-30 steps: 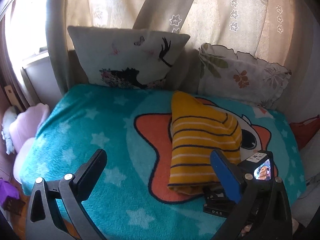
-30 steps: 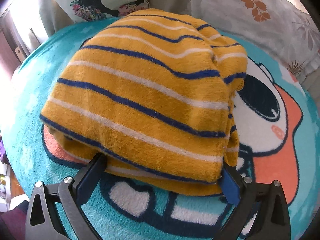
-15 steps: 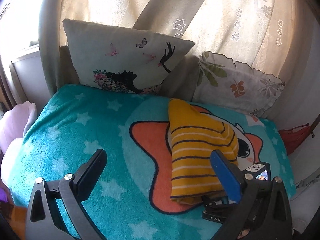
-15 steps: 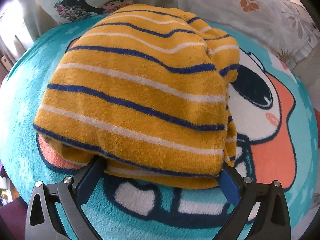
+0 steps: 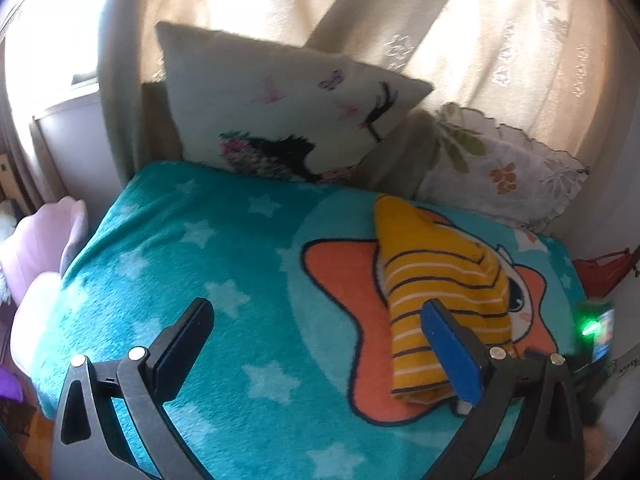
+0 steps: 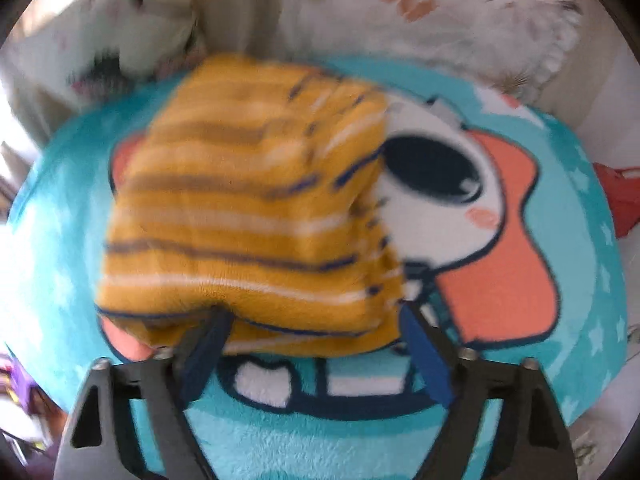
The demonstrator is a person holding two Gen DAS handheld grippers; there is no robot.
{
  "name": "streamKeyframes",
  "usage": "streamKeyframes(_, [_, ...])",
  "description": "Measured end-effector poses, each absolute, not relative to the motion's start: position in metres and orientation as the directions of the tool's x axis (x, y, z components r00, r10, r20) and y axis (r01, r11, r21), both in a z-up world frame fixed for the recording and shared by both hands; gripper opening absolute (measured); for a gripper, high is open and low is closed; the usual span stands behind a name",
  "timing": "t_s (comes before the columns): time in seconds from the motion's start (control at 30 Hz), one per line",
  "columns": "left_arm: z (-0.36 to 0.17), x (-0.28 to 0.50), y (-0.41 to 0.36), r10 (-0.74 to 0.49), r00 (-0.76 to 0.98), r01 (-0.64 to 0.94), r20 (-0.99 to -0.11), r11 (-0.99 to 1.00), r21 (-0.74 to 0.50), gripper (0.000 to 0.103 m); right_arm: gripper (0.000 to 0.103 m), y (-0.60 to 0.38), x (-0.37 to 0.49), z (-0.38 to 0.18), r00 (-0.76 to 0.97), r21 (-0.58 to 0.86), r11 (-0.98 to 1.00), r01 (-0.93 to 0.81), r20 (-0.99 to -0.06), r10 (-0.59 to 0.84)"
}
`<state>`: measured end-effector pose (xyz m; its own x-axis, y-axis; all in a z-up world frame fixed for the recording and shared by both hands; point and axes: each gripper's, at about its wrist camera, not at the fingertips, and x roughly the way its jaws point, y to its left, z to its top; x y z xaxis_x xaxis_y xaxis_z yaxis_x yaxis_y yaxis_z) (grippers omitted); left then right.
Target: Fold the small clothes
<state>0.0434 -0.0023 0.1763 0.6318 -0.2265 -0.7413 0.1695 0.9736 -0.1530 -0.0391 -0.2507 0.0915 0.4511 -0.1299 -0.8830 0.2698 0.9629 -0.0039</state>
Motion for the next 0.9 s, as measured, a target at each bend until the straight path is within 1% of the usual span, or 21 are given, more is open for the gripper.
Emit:
streamKeyframes(0.07, [0.171, 0.043, 0.003, -0.216, 0.624, 0.160, -0.751, 0.976, -0.149, 0.103, 0.068, -0.261, -0.037, 0.114, 0.511, 0.039, 0.953, 0.301, -0.850, -0.127])
streamKeyframes(0.1, [0.168, 0.044, 0.005, -0.211, 0.619, 0.158, -0.756, 0.977, -0.144, 0.103, 0.061, -0.265, -0.033, 0.124, 0.536, 0.062, 0.947, 0.315, -0.835, -0.124])
streamKeyframes(0.2, [0.158, 0.046, 0.007, -0.205, 0.586, 0.157, -0.784, 0.978, -0.138, 0.103, 0.053, -0.267, -0.009, 0.141, 0.590, 0.162, 0.940, 0.301, -0.806, -0.050])
streamKeyframes(0.27, [0.154, 0.047, 0.006, -0.211, 0.569, 0.165, -0.795, 0.976, -0.141, 0.103, 0.052, -0.258, 0.010, 0.140, 0.594, 0.191, 0.943, 0.272, -0.804, -0.009])
streamKeyframes(0.37, [0.152, 0.047, 0.007, -0.209, 0.564, 0.177, -0.799, 0.976, -0.131, 0.103, 0.052, -0.247, 0.040, 0.119, 0.571, 0.187, 0.953, 0.240, -0.821, 0.017])
streamKeyframes(0.4, [0.151, 0.047, 0.008, -0.207, 0.563, 0.177, -0.800, 0.976, -0.128, 0.103, 0.051, -0.249, 0.053, 0.104, 0.540, 0.184, 0.948, 0.258, -0.841, 0.017])
streamKeyframes(0.5, [0.151, 0.047, 0.014, -0.191, 0.566, 0.168, -0.802, 0.979, -0.115, 0.103, 0.048, -0.260, 0.054, 0.078, 0.493, 0.183, 0.922, 0.341, -0.870, -0.010])
streamKeyframes(0.57, [0.150, 0.049, 0.020, -0.176, 0.567, 0.156, -0.804, 0.982, -0.106, 0.103, 0.047, -0.268, 0.049, 0.078, 0.499, 0.196, 0.911, 0.364, -0.866, -0.013])
streamKeyframes(0.63, [0.146, 0.054, 0.026, -0.162, 0.556, 0.136, -0.815, 0.985, -0.103, 0.103, 0.048, -0.266, 0.046, 0.084, 0.491, 0.169, 0.911, 0.375, -0.870, -0.040])
streamKeyframes(0.67, [0.144, 0.057, 0.028, -0.160, 0.550, 0.129, -0.820, 0.986, -0.106, 0.103, 0.053, -0.263, 0.044, 0.090, 0.496, 0.157, 0.912, 0.379, -0.866, -0.057])
streamKeyframes(0.7, [0.142, 0.059, 0.030, -0.160, 0.544, 0.125, -0.824, 0.986, -0.108, 0.103, 0.061, -0.260, 0.044, 0.097, 0.505, 0.140, 0.912, 0.386, -0.859, -0.082])
streamKeyframes(0.73, [0.140, 0.061, 0.030, -0.159, 0.539, 0.123, -0.827, 0.986, -0.109, 0.103, 0.066, -0.258, 0.041, 0.101, 0.513, 0.139, 0.912, 0.387, -0.854, -0.088])
streamKeyframes(0.8, [0.138, 0.064, 0.029, -0.165, 0.530, 0.126, -0.832, 0.985, -0.115, 0.103, 0.081, -0.252, 0.042, 0.107, 0.541, 0.187, 0.911, 0.368, -0.840, -0.046])
streamKeyframes(0.87, [0.137, 0.066, 0.026, -0.179, 0.525, 0.141, -0.832, 0.982, -0.123, 0.103, 0.089, -0.248, 0.039, 0.114, 0.562, 0.211, 0.910, 0.358, -0.827, -0.029])
streamKeyframes(0.9, [0.136, 0.067, 0.025, -0.187, 0.524, 0.150, -0.831, 0.981, -0.126, 0.103, 0.091, -0.240, 0.040, 0.115, 0.569, 0.195, 0.913, 0.357, -0.821, -0.047])
